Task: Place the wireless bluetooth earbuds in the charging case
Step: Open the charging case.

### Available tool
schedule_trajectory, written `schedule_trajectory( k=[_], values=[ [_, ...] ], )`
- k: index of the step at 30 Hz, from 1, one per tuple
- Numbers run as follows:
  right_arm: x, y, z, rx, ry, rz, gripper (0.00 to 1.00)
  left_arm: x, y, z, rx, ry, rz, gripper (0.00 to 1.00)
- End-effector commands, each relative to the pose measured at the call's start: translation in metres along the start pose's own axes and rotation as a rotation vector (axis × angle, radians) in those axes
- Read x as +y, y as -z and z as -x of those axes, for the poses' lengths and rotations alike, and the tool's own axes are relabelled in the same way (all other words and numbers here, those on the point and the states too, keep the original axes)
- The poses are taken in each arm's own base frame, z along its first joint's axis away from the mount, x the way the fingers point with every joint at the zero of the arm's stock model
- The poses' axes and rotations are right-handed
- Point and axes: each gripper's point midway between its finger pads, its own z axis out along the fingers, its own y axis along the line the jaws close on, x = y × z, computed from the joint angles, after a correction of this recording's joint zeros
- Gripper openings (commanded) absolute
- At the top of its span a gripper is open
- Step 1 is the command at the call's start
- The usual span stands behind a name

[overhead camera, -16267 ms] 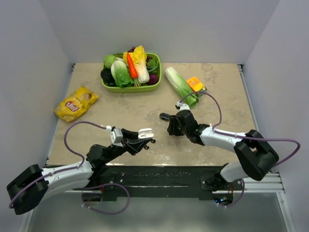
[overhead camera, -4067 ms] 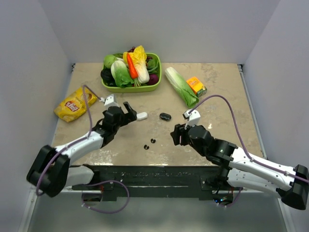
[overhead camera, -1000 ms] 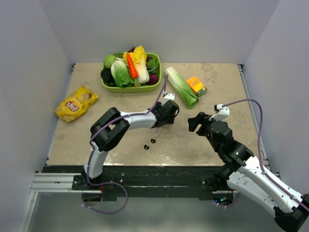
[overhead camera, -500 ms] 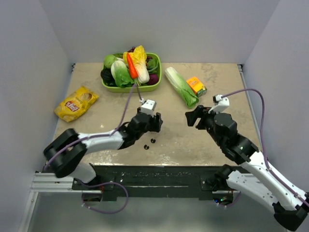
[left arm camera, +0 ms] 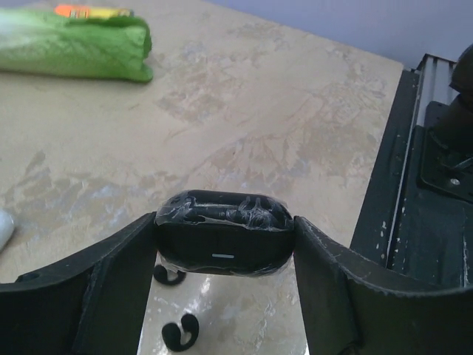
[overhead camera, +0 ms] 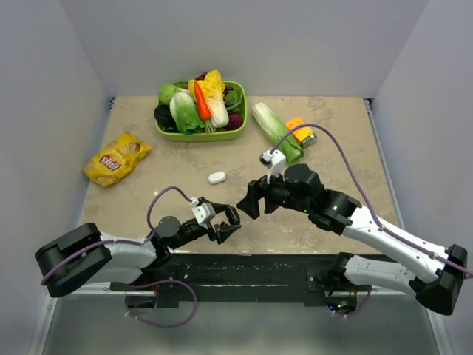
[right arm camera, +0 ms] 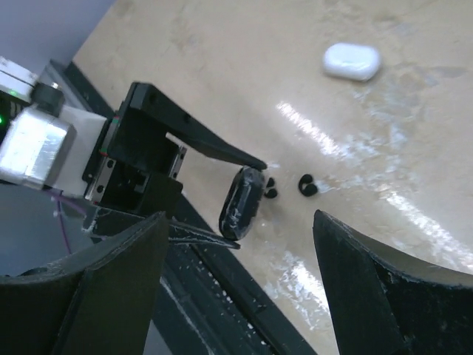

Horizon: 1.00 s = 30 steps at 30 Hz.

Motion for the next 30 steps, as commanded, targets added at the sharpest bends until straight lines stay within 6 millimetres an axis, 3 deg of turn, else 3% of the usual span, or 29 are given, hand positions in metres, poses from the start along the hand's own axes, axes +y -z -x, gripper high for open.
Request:
schedule_trajectory(
  k=[1,6,14,30],
  values=[
    [0.027,-0.009,-0.002,0.027,0.028,0.072,0.82,-0.023,0.005,0.086,-0.337,-0.185,-0.082,0.00],
    [0.024,-0.027,-0.025,0.100,0.028,0.043,0.79,-0.025,0.009,0.087,-0.333,-0.240,-0.051,0.00],
    [0.024,-0.038,-0.030,0.115,0.017,0.040,0.77,-0.024,0.014,0.091,-0.333,-0.263,-0.027,0.00],
    [0.005,-0.024,-0.020,0.054,0.001,-0.071,0.75,-0.019,0.017,0.090,-0.329,-0.266,0.010,0.00]
  ],
)
